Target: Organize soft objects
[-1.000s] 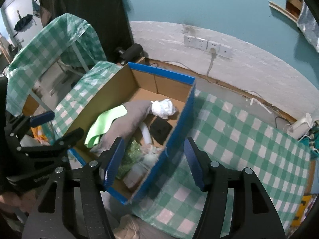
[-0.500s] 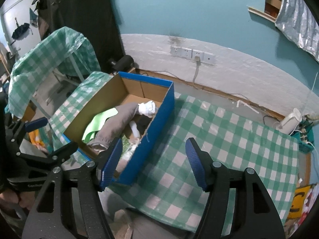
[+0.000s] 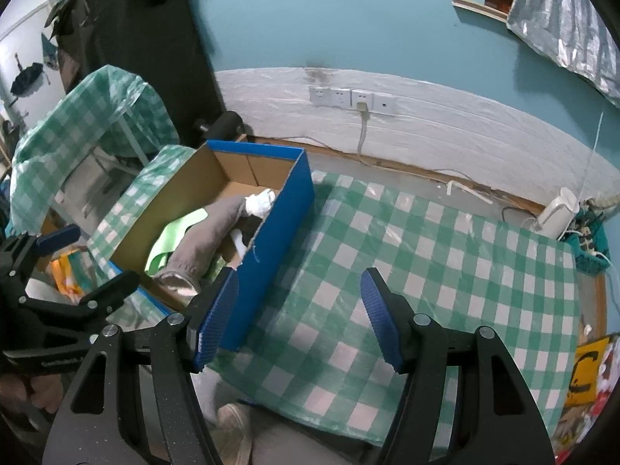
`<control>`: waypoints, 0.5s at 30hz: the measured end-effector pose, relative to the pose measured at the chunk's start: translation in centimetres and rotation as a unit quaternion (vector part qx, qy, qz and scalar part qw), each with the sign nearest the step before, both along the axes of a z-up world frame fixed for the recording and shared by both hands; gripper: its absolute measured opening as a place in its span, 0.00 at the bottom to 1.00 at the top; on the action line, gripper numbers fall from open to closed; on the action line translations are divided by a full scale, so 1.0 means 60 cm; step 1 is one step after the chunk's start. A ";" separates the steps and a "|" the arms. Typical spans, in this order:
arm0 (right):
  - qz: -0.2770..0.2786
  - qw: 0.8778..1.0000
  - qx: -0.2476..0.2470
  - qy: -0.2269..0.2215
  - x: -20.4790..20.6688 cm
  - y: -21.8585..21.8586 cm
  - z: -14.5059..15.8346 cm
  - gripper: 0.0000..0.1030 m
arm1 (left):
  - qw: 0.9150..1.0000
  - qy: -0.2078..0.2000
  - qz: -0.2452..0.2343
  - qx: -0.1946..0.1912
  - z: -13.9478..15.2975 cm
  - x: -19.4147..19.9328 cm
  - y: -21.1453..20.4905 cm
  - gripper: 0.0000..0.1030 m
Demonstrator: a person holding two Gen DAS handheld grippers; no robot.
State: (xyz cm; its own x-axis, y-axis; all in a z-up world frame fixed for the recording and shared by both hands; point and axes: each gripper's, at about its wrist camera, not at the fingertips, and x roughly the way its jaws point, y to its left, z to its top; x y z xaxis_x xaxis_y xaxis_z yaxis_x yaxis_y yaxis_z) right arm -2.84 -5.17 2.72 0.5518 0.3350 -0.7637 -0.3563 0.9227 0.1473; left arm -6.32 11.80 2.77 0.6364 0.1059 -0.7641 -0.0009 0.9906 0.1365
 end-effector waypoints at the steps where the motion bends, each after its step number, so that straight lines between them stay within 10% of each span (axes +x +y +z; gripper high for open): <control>1: -0.002 1.000 0.002 0.000 -0.002 -0.004 0.000 0.63 | 1.000 0.001 -0.001 0.000 0.000 0.000 -0.004 0.99; 15: -0.021 1.000 0.013 -0.003 -0.015 -0.050 0.005 0.63 | 1.000 0.015 0.001 -0.001 0.005 0.001 -0.029 0.99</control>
State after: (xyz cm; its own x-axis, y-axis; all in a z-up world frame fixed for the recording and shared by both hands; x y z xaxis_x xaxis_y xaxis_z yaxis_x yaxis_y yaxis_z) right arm -3.73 -8.19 3.03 0.5694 0.3321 -0.7520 -0.3189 0.9324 0.1704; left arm -6.24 10.09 3.08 0.6123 0.1063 -0.7834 0.0005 0.9909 0.1349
